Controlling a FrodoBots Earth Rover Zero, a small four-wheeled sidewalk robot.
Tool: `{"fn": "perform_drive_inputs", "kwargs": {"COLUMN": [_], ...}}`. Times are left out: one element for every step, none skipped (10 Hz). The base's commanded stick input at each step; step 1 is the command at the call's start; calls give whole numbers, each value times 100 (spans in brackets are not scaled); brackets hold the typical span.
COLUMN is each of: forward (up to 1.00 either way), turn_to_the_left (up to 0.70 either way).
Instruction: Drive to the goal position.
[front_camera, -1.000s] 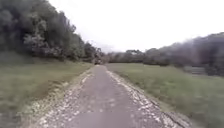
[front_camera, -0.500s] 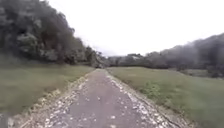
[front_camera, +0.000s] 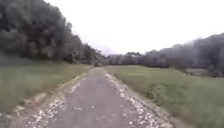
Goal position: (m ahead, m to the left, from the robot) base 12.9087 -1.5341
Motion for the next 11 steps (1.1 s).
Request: {"fn": "perform_drive_inputs", "kwargs": {"forward": [85,85,85,85,85,85,85,85,85,85,85], "turn_to_the_left": [27,27,10,8,26,27,27,27,27,0,0]}}
